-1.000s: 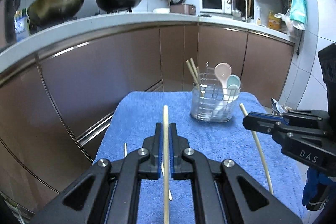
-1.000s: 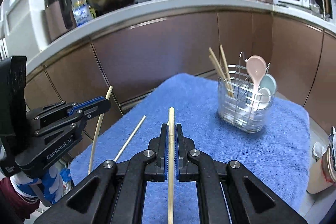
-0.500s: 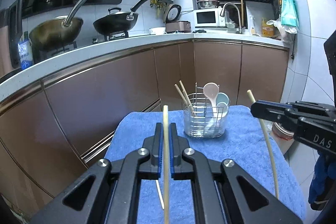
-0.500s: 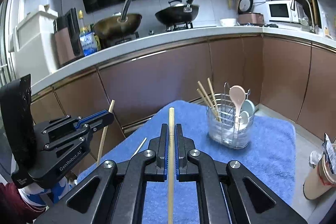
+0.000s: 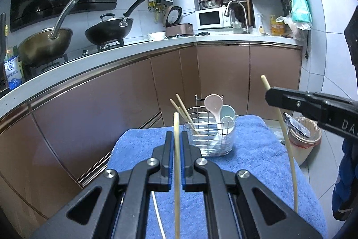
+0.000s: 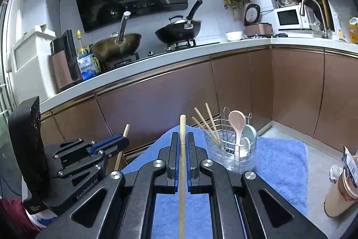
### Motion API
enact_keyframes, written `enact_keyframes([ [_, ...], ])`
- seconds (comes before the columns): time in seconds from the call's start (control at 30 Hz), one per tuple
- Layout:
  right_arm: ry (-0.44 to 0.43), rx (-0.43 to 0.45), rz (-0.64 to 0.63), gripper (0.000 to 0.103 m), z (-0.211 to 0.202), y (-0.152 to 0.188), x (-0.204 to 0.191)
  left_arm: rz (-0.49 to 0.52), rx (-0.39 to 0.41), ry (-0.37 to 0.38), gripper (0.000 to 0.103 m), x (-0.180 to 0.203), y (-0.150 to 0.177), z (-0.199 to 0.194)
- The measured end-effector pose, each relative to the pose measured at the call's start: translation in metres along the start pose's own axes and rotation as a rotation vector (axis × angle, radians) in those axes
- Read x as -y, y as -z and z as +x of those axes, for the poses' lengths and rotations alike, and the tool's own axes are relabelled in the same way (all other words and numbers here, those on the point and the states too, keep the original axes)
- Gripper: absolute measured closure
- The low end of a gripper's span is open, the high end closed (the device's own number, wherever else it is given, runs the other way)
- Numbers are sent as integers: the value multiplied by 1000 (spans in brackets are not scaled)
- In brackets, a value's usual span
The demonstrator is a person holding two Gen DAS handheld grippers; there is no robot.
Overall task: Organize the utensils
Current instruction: 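Lift both held chopsticks and carry them over the holder, then lower the chopsticks into the holder and open both tools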
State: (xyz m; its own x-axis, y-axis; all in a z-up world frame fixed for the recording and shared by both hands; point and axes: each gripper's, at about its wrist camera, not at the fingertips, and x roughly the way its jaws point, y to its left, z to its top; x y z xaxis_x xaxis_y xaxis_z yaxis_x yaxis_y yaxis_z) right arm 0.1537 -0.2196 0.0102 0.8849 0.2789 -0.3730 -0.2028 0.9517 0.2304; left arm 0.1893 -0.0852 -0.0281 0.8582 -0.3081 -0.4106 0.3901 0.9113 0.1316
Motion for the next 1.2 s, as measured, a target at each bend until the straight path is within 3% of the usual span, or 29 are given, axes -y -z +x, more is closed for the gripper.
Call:
enact_keyframes([
  [0.1, -3, 17, 11, 98, 2, -4, 8, -2, 2, 11, 99, 4, -4, 7],
  [0.23, -1, 51, 20, 98, 7, -10, 17, -78, 25, 59, 99, -9, -23, 17],
  [0.43, -4, 165, 20, 98, 21, -41, 31, -248, 158, 150, 99, -43, -76, 33],
  [0.7, -7, 342, 38, 98, 75, -85, 53, -404, 307, 189, 99, -58, -122, 88],
  [0.93, 57, 419, 39, 98, 131, -82, 68, -489, 329, 143, 98, -61, -111, 162],
  [1.2, 128, 432, 49, 98, 178, -68, 83, -494, 311, 123, 98, -56, -87, 210],
])
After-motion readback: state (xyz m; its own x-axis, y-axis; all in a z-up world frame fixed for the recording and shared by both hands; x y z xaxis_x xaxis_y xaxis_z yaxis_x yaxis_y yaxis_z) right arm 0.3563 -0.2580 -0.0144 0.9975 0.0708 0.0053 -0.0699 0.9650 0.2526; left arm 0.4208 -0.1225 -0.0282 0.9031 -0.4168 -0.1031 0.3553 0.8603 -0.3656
